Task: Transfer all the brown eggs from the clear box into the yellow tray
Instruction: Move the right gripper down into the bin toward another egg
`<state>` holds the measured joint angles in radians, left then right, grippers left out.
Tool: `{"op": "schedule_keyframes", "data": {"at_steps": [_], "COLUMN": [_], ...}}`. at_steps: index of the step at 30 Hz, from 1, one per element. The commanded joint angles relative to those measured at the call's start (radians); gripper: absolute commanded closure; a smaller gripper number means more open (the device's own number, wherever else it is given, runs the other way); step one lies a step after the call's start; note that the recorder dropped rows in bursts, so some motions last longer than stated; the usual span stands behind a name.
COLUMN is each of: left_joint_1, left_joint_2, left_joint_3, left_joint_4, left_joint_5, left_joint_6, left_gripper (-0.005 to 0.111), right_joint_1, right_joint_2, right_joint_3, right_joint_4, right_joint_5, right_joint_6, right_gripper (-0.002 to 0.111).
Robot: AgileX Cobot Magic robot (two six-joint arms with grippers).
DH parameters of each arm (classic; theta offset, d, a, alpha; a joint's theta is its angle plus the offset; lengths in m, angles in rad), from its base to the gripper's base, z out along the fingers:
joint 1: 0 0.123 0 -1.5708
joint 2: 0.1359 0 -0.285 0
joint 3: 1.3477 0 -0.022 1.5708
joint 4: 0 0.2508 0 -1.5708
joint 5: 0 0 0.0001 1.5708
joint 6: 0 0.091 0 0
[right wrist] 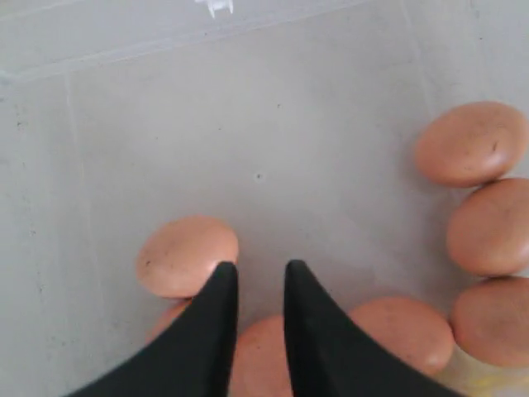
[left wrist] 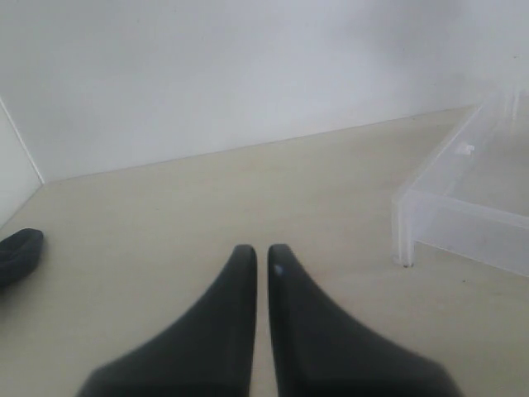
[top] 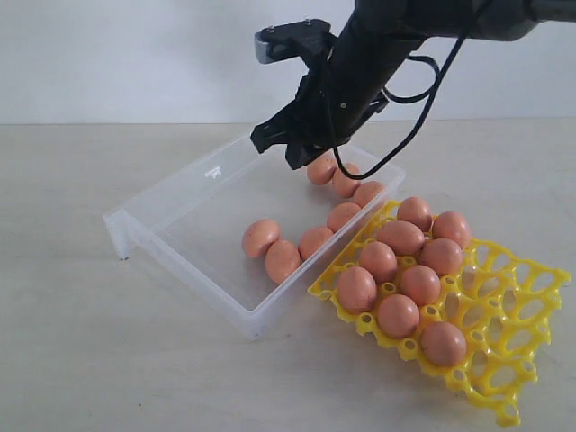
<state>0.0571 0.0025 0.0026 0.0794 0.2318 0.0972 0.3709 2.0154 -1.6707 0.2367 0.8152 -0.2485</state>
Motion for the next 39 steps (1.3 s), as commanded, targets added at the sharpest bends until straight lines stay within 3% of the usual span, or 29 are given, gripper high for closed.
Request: {"op": "schedule_keyframes", "data": {"at_steps": [1,3,5,12,23,32,33,39], "left_joint_1": [-0.007,-0.007,-0.007,-0.007,-0.007,-0.007,-0.007,-0.007], "left_joint_2": [-0.003,-0.003,-0.003,-0.003,-0.003,-0.003,-0.003,-0.003], "left_joint_3": [-0.003,-0.003,-0.003,-0.003,-0.003,-0.003,-0.003,-0.003], "left_joint_4": [-0.005,-0.005,-0.005,-0.005,-0.005,-0.005,-0.005,-0.005], "left_joint_5": [-0.007,-0.007,-0.007,-0.007,-0.007,-0.007,-0.007,-0.007], "left_joint_6": [-0.003,-0.003,-0.003,-0.003,-0.003,-0.003,-0.003,-0.003], "left_gripper": [0.103,0.103,0.103,0.103,0.103,0.103,0.103,0.103], "right_joint_1": [0.006,0.008,0.010,0.010,0.010,0.012,0.012,0.012], "right_joint_2": [0.044,0.068,0.089,0.175,0.219,0.300,0.306,0.309], "right_joint_3": [-0.006,-0.006,-0.006,-0.006,-0.006,-0.006,-0.006,-0.006], "right_joint_4": [0.021,0.029,0.042,0.092,0.306,0.337,0.337,0.355], "right_joint_5": [-0.055,-0.074,-0.094,-0.114,-0.122,-0.085,-0.093,-0.091], "right_joint_6": [0.009,0.051,0.100,0.248,0.206,0.215,0.215,0.217], "right_gripper": [0.070,0.056,0.049,0.049,0.049,0.049,0.050,0.105]}}
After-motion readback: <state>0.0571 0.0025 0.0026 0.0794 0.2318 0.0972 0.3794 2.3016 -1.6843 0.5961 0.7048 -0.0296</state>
